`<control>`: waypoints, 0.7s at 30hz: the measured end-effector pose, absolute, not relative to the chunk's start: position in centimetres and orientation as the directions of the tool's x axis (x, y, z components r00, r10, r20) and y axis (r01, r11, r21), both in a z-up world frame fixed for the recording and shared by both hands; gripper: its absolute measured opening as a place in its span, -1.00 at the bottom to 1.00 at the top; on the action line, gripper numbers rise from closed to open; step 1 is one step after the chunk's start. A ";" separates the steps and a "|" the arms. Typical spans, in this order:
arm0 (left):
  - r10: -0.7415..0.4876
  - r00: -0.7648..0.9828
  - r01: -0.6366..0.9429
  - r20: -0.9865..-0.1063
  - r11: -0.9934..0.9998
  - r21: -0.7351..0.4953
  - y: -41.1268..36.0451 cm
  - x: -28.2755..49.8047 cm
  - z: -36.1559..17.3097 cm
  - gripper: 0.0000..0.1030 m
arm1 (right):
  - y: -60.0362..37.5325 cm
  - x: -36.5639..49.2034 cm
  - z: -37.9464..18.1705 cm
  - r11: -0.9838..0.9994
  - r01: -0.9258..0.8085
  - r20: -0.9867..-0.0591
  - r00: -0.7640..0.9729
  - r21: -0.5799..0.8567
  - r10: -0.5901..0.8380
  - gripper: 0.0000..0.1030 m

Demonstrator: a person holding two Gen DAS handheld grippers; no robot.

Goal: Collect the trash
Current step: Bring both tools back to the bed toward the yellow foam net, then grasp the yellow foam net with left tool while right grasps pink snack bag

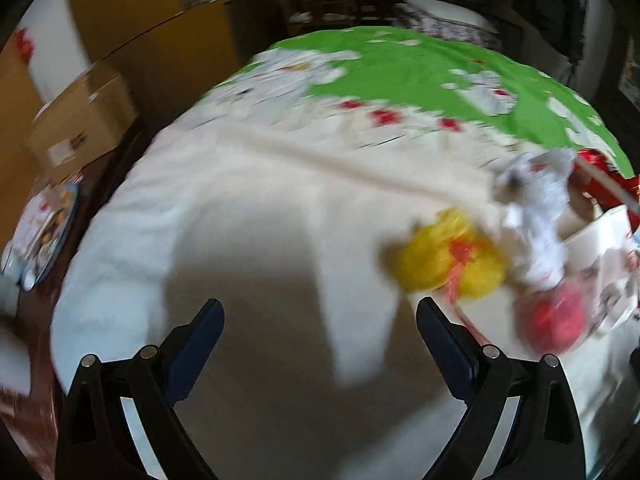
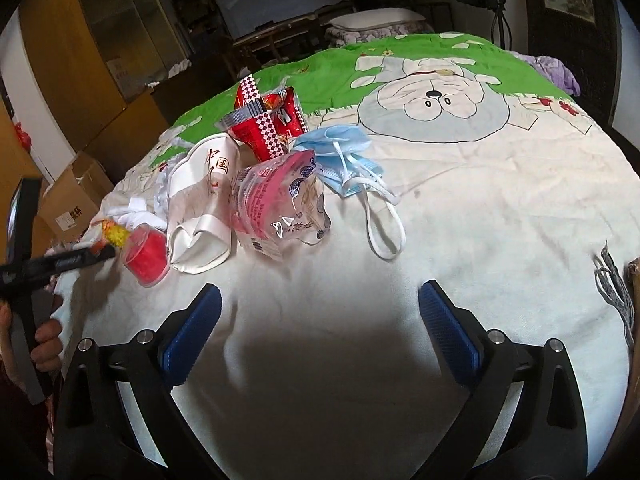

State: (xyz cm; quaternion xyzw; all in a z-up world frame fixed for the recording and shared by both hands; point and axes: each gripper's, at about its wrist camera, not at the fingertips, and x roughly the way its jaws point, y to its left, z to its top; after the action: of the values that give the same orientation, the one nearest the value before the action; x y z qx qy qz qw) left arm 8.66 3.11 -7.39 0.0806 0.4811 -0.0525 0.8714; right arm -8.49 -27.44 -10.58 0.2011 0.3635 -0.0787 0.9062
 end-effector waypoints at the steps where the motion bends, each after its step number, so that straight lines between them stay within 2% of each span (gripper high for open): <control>1: -0.016 0.528 0.164 -0.849 0.983 0.083 4.0 8.2 -7.3 0.84 | -27.4 -8.5 -10.6 0.906 0.289 -0.690 0.724 0.309 0.004 0.86; 5: -0.062 0.532 0.199 -0.845 0.979 0.053 5.0 6.3 -6.7 0.84 | -27.4 -8.6 -10.6 0.905 0.288 -0.688 0.726 0.313 0.007 0.86; 11: -0.134 0.553 0.277 -0.822 0.960 0.030 1.1 6.8 -6.3 0.84 | -27.4 -8.6 -10.6 0.906 0.289 -0.689 0.724 0.311 0.005 0.86; 19: -0.097 0.602 0.273 -0.793 0.958 0.090 -2.4 10.8 -6.9 0.84 | -27.6 -8.7 -10.7 0.901 0.286 -0.684 0.730 0.327 0.017 0.86; 20: -0.090 0.611 0.259 -0.786 0.961 0.091 -2.1 11.1 -6.8 0.73 | -27.7 -8.7 -10.7 0.900 0.286 -0.683 0.730 0.330 0.019 0.86; 21: -0.100 0.608 0.260 -0.787 0.962 0.078 -1.6 11.2 -6.7 0.48 | -27.7 -8.7 -10.7 0.899 0.286 -0.683 0.731 0.331 0.019 0.86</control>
State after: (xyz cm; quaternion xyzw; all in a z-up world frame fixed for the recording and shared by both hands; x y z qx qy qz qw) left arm 11.20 -1.64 -6.65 0.0927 0.4309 -0.1010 0.8919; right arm -8.69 -27.71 -10.68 0.2121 0.3596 -0.0735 0.9057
